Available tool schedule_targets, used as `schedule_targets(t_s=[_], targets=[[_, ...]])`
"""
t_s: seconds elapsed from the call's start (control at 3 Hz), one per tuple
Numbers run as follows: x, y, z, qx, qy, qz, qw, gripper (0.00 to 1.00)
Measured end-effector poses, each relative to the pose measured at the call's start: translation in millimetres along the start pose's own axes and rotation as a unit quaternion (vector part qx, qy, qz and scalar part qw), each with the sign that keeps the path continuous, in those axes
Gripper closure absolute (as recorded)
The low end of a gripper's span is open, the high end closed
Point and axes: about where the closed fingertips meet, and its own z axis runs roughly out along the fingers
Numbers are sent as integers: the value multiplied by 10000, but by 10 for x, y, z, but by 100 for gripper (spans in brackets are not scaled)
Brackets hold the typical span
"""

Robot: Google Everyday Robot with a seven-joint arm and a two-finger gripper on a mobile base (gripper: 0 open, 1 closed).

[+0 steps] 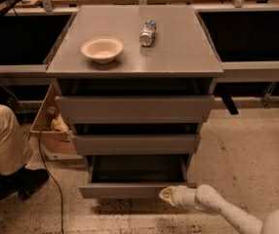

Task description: Close bottom drawer

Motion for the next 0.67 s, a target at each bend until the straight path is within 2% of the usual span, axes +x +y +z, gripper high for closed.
schedule_targets(t_s=[0.33, 0.67], targets=[[95, -90, 88, 115, -150, 19, 9998, 100], [59, -194, 246, 144, -407, -78, 9990, 100]])
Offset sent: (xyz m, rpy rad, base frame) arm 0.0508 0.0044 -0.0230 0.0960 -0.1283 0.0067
